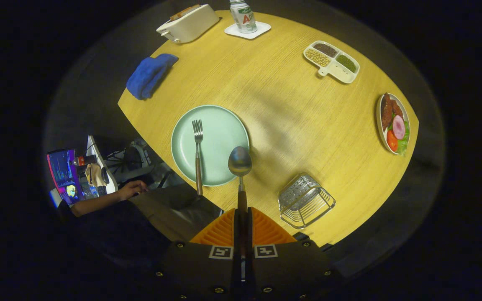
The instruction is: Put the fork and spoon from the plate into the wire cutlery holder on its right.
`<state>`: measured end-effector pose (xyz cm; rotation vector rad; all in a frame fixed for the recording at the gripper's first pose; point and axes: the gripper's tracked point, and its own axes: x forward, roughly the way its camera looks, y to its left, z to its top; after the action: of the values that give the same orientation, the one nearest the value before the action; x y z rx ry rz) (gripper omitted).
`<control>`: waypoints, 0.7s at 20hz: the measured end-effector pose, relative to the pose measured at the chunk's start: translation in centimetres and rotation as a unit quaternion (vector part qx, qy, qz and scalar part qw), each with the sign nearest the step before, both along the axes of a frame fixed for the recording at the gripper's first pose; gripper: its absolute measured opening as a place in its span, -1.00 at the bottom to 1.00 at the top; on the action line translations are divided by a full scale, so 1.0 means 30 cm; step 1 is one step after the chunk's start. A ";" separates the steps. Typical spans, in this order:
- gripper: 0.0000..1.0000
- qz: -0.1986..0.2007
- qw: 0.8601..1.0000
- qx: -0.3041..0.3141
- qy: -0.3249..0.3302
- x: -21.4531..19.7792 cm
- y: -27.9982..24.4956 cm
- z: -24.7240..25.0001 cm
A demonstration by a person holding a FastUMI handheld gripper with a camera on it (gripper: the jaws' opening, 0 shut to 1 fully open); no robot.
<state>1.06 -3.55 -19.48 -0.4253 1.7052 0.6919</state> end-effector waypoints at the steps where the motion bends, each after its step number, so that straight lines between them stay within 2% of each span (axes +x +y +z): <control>1: -0.92 -0.003 1.000 -0.003 -0.007 0.007 -0.042 0.022; 8: -0.92 -0.061 0.997 -0.021 -0.032 -0.001 -0.308 0.115; 14: -0.92 -0.097 0.994 -0.033 -0.035 -0.025 -0.421 0.062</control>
<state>0.29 -16.18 -17.62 -0.3201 1.6805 0.4756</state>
